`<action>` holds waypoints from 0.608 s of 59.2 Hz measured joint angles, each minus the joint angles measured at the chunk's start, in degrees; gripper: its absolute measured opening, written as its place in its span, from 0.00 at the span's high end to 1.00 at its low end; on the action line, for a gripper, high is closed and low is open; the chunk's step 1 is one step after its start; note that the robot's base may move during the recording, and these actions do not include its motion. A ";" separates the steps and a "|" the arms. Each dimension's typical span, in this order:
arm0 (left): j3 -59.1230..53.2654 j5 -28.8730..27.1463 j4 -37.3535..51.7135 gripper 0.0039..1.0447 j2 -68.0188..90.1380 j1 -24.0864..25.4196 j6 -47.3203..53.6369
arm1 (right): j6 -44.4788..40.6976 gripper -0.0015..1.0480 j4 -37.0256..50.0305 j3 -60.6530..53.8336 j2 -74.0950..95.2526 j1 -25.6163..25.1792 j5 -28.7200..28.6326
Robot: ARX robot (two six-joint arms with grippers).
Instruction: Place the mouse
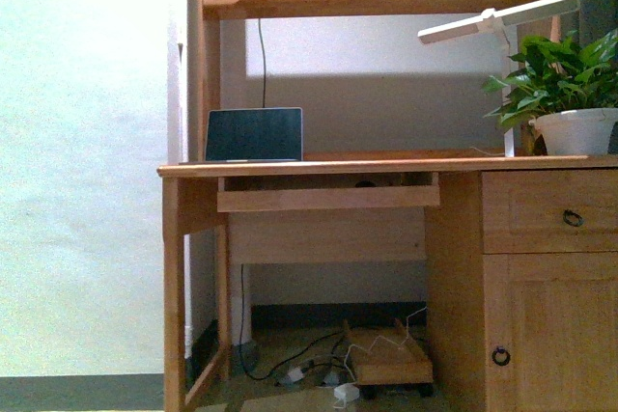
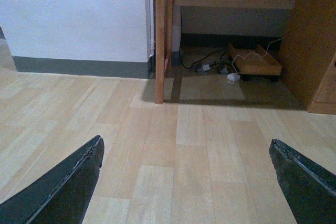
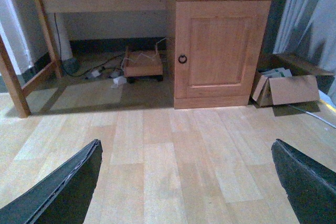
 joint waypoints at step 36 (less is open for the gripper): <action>0.00 0.00 0.00 0.07 0.00 0.02 0.00 | 0.00 0.07 0.00 0.00 0.00 0.00 0.00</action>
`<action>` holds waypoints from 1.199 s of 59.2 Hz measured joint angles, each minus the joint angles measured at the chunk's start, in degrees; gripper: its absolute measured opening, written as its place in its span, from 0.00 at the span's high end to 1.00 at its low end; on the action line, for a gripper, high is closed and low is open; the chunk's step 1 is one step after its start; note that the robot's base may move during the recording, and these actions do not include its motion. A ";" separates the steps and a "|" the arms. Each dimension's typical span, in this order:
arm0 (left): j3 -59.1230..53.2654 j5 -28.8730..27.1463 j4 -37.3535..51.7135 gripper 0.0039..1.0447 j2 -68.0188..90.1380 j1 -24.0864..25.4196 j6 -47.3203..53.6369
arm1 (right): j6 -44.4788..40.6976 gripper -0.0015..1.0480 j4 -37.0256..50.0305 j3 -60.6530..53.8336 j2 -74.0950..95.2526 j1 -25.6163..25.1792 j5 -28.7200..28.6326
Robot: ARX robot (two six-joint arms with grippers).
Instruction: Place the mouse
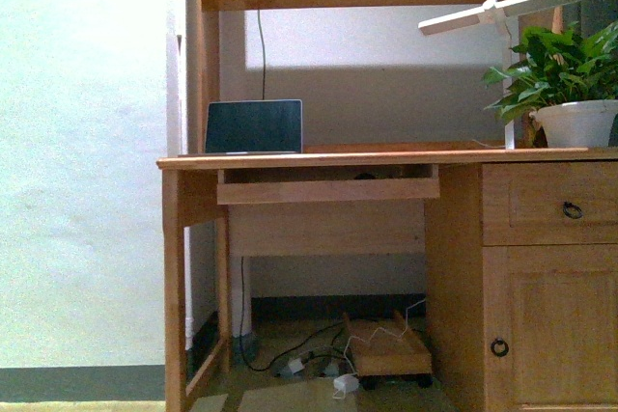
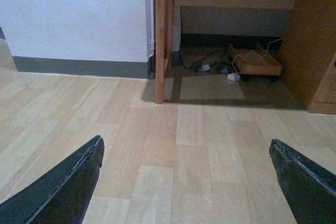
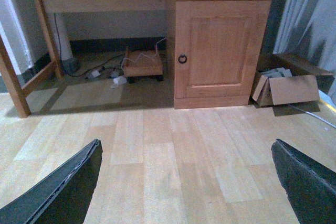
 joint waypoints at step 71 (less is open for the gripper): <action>0.00 0.00 0.00 0.07 0.00 0.00 0.00 | 0.00 0.07 0.00 0.00 0.00 0.00 -0.04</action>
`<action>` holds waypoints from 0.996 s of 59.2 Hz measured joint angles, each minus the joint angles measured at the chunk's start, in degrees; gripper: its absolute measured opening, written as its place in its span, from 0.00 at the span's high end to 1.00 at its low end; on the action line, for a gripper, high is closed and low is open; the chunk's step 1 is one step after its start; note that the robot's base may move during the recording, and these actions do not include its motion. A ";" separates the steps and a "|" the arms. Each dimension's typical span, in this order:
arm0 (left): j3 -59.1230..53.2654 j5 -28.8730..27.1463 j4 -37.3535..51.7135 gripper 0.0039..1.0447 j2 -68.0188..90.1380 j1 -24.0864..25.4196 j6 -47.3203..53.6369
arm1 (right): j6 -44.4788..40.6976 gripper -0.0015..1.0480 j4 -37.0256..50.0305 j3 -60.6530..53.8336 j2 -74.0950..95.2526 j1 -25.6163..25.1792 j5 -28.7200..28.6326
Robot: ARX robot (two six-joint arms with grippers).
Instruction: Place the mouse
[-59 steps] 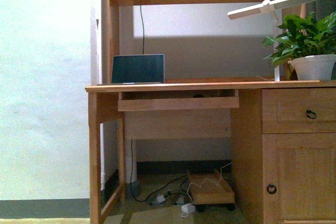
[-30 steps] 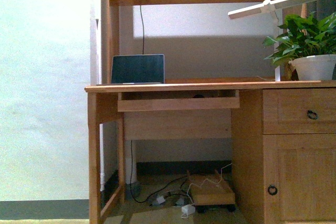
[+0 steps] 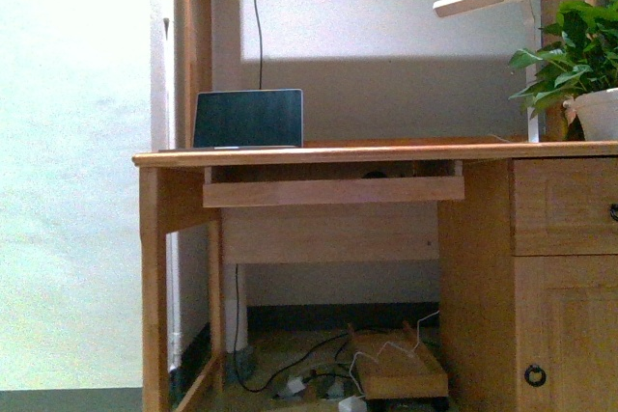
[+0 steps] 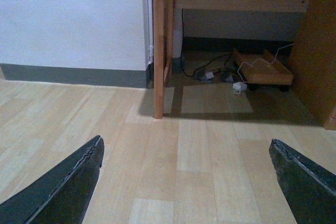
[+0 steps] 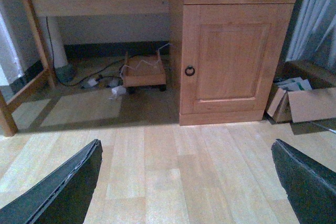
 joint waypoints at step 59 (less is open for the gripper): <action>0.00 0.02 0.00 0.07 0.00 0.00 0.00 | 0.00 0.07 0.00 0.00 -0.04 0.00 -0.04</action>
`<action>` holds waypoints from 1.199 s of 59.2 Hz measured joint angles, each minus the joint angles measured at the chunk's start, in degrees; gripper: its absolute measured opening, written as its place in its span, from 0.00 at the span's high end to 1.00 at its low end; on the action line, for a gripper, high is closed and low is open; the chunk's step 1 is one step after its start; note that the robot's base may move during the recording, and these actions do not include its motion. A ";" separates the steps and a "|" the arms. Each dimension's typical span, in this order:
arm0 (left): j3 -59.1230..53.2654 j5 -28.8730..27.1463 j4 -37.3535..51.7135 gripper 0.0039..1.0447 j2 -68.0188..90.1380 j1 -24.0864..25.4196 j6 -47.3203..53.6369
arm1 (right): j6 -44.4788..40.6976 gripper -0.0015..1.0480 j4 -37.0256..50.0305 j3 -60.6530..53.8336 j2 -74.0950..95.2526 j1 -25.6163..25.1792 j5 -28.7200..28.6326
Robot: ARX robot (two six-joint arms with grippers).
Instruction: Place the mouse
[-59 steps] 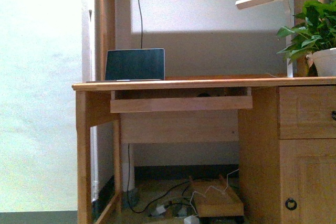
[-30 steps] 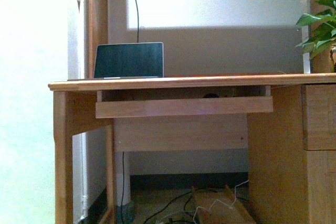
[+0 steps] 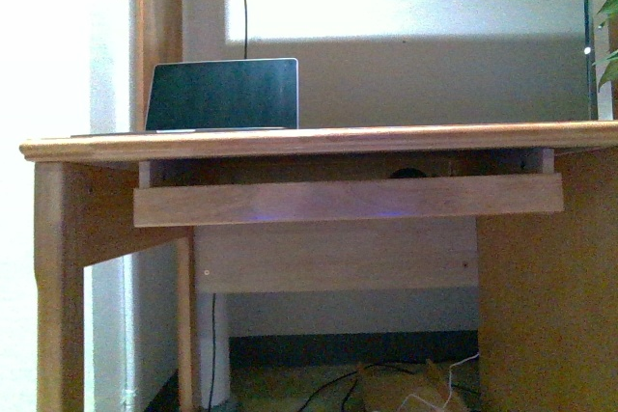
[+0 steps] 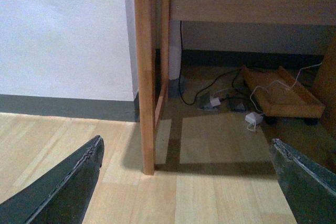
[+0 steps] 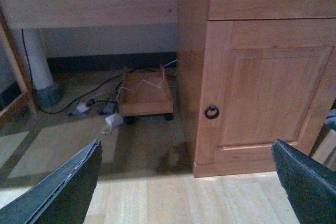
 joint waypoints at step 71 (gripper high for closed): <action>5.05 11.10 -8.09 0.07 12.00 4.24 1.07 | 0.00 0.07 -0.02 0.00 0.00 0.00 -0.02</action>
